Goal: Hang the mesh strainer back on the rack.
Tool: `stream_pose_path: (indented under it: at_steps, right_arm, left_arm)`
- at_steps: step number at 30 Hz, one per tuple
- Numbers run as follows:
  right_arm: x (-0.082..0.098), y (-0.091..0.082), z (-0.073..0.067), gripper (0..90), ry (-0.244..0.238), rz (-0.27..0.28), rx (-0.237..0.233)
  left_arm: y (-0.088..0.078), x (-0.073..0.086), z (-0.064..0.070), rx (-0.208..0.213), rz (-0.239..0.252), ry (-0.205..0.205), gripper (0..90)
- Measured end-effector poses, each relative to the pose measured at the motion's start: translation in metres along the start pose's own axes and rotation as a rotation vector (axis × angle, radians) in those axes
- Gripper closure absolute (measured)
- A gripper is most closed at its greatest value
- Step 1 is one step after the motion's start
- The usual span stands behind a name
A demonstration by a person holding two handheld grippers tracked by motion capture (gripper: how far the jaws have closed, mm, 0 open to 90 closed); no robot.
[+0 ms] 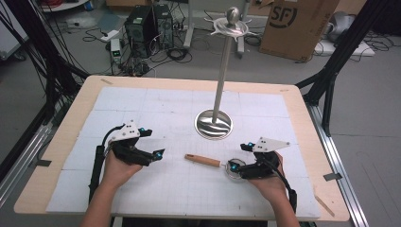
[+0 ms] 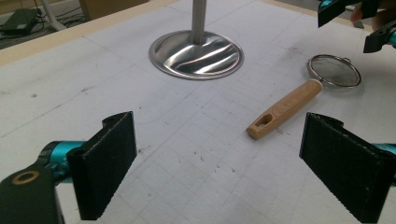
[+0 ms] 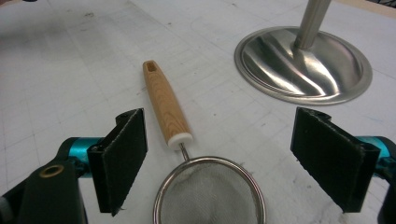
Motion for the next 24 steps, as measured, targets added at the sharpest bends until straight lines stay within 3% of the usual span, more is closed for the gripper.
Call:
stream_pose_path:
  at_steps: [9, 15, 21, 24]
  right_arm:
    - [-0.005, 0.023, -0.007, 17.9, -0.021, -0.077, -0.028]
    - [-0.001, 0.042, -0.014, 24.6, -0.055, -0.167, -0.045]
    - [0.005, 0.053, -0.018, 30.8, -0.059, -0.255, -0.036]
    - [0.006, 0.056, -0.02, 39.6, -0.06, -0.284, -0.064]
  left_arm:
    - [-0.005, 0.0, -0.005, -0.01, 0.014, -0.01, 11.6]
    - [-0.005, 0.0, -0.005, -0.012, 0.013, -0.007, 11.7]
    - [-0.006, 0.0, -0.006, -0.016, 0.01, -0.008, 11.8]
    - [-0.006, 0.0, -0.006, -0.016, 0.01, -0.009, 11.8]
Point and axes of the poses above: each handheld gripper's, and its own axes: y roughly forward along the jaws, x roughly out of its underside, z roughly to its right, the point moved 4 cm from there along y, roughly forward along the jaws, and after that the axes turned 14 degrees about z, right-handed, at the moved point
